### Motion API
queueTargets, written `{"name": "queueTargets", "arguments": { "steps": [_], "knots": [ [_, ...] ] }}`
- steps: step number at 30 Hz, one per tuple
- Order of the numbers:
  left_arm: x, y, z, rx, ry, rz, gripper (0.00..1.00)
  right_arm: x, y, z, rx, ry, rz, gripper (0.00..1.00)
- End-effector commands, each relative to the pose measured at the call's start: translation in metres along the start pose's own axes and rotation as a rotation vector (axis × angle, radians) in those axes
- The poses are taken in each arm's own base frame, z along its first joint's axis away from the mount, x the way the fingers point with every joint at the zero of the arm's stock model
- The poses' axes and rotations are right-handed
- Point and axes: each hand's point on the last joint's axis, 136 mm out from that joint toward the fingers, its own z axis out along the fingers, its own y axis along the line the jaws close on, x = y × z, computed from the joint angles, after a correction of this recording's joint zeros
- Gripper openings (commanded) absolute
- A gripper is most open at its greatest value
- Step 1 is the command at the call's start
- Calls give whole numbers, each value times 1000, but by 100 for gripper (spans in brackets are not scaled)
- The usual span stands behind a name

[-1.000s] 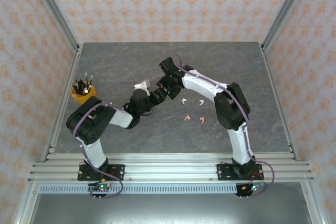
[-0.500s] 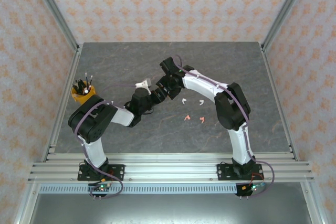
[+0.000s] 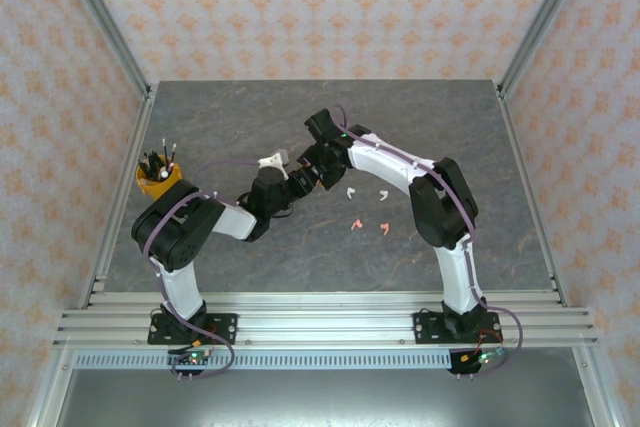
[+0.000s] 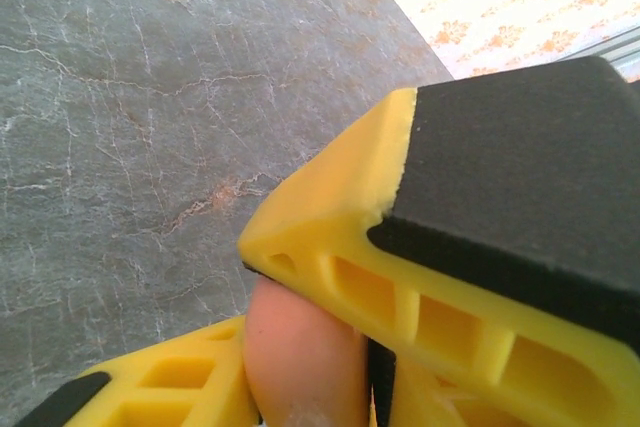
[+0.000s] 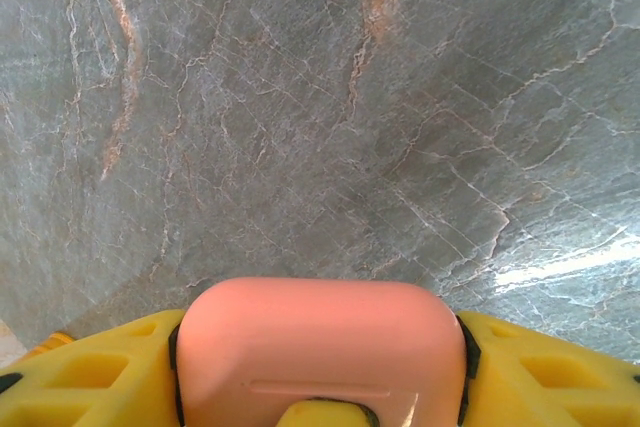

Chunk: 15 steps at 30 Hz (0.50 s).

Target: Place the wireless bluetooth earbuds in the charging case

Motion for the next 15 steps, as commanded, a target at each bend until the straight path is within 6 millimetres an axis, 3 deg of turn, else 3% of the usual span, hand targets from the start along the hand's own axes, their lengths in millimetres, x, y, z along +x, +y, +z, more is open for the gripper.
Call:
{"name": "queueTargets", "arguments": {
  "steps": [1,9,15],
  "knots": [
    [-9,-14,0,26,-31,34,30,0,9,-16,-40,-10,12,62],
    [-10,-15,0,22,-31,30,18,0,12,-17,-50,-10,12,63],
    [-10,-15,-3,8,-20,33,9,-17,21,-31,-84,-34,23,77]
  ]
}}
